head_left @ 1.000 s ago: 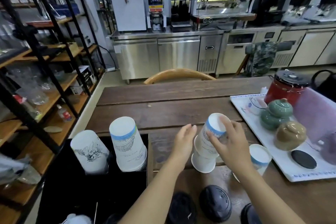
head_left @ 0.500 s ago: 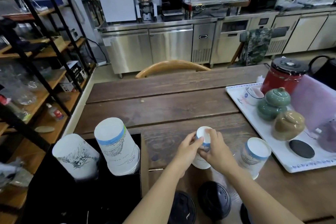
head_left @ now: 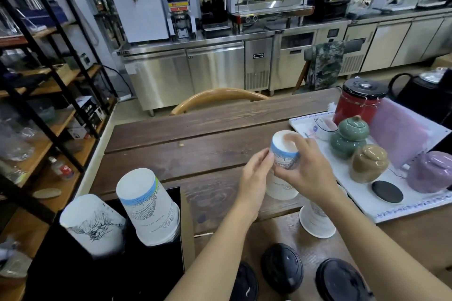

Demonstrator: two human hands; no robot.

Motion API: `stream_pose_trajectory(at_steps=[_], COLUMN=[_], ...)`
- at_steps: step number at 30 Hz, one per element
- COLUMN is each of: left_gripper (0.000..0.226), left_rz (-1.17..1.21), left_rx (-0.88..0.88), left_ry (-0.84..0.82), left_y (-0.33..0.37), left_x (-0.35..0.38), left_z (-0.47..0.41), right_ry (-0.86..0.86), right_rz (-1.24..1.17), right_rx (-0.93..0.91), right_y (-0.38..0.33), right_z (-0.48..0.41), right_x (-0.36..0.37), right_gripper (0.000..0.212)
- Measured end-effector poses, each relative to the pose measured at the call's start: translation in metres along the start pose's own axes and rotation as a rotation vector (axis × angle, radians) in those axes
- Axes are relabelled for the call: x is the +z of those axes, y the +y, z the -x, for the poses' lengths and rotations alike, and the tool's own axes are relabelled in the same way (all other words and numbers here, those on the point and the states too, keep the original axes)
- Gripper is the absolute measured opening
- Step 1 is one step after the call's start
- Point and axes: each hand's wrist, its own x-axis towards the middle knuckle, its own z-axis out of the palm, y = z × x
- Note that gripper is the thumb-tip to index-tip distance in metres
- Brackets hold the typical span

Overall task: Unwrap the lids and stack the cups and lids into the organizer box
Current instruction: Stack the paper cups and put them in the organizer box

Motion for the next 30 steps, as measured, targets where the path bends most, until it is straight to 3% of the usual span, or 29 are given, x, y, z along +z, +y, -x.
stream_pose_trajectory(at_steps=[6,15,19,23,27,30], left_gripper=[0.036,0.031,0.024,0.014,0.035,0.034], left_rz=[-0.008,-0.090,-0.158,-0.277,-0.353,-0.358], left_rx=[0.092,-0.079,-0.161,-0.293,-0.388,-0.387], left_ry=[-0.127,-0.233,-0.207,-0.196,-0.185,-0.166], left_y=[0.014,-0.015,-0.034,-0.054,-0.063,-0.063], left_x=[0.039,0.080,0.081,0.078,0.077,0.078], left_z=[-0.001,-0.007,-0.009,-0.011,-0.011,-0.013], right_ry=[0.101,0.095,0.018,-0.162,-0.182,-0.173], right_rz=[0.094,0.168,0.167,0.143,0.088,-0.117], right_rx=[-0.037,0.120,0.154,0.211,0.200,0.268], right_y=[0.005,0.062,0.086,0.108,0.118,0.124], right_z=[-0.003,0.014,0.027,0.045,0.050,0.050], right_x=[-0.051,-0.062,-0.043,-0.017,0.000,0.002], right_gripper=[0.060,0.057,0.059,0.060,0.057,0.083])
